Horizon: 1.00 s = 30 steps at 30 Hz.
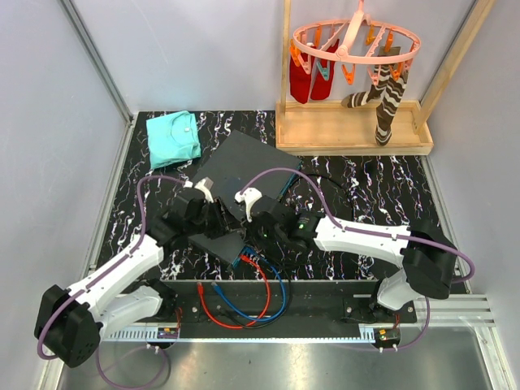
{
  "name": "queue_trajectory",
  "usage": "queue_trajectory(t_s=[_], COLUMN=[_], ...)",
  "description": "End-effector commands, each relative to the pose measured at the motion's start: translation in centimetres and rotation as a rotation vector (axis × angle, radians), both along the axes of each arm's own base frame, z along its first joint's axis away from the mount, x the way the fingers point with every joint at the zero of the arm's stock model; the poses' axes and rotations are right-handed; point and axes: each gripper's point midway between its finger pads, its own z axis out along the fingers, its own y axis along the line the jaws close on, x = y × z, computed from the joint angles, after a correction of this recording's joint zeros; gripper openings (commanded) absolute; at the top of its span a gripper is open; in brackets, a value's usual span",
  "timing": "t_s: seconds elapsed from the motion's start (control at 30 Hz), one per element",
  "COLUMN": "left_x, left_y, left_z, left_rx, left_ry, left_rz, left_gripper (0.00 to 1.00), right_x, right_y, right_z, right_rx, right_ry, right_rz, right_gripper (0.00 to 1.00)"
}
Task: Insert the plug into the switch port
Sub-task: Insert the connector into the switch port.
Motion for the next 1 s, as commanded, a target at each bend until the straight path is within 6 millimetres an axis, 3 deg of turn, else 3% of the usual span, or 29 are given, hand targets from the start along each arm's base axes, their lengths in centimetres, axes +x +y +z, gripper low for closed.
queue_trajectory(t_s=[0.0,0.2,0.27,0.4,0.43,0.5,0.73,0.97], left_x=[2.8,7.2,8.4,11.3,11.9,13.0,15.2,15.1], left_y=[1.6,8.3,10.1,13.9,14.5,15.2,16.0,16.1], left_z=[3.1,4.1,3.5,3.4,2.4,2.3,-2.2,-3.7], left_rx=[0.097,0.276,0.355,0.454,0.474,0.483,0.518,0.519], left_ry=[-0.138,-0.186,-0.171,-0.146,-0.11,-0.093,0.017,0.062], left_rz=[0.02,0.135,0.167,0.229,0.237,0.256,0.246,0.235], left_gripper=[0.47,0.87,0.98,0.99,0.99,0.99,0.99,0.99], right_x=[-0.9,-3.3,-4.0,-4.4,-4.5,-4.7,-4.4,-4.2], right_y=[0.1,-0.7,-0.8,-0.6,-0.3,-0.3,0.2,0.6], right_z=[0.4,-2.6,-3.5,-4.4,-4.5,-4.9,-5.6,-6.0], right_rx=[-0.034,-0.171,-0.215,-0.269,-0.277,-0.294,-0.317,-0.333], right_ry=[0.007,0.081,0.105,0.127,0.13,0.134,0.142,0.144], right_rz=[0.112,0.23,0.262,0.303,0.315,0.331,0.347,0.352], right_gripper=[0.0,0.0,0.0,0.0,0.0,0.0,0.0,0.0])
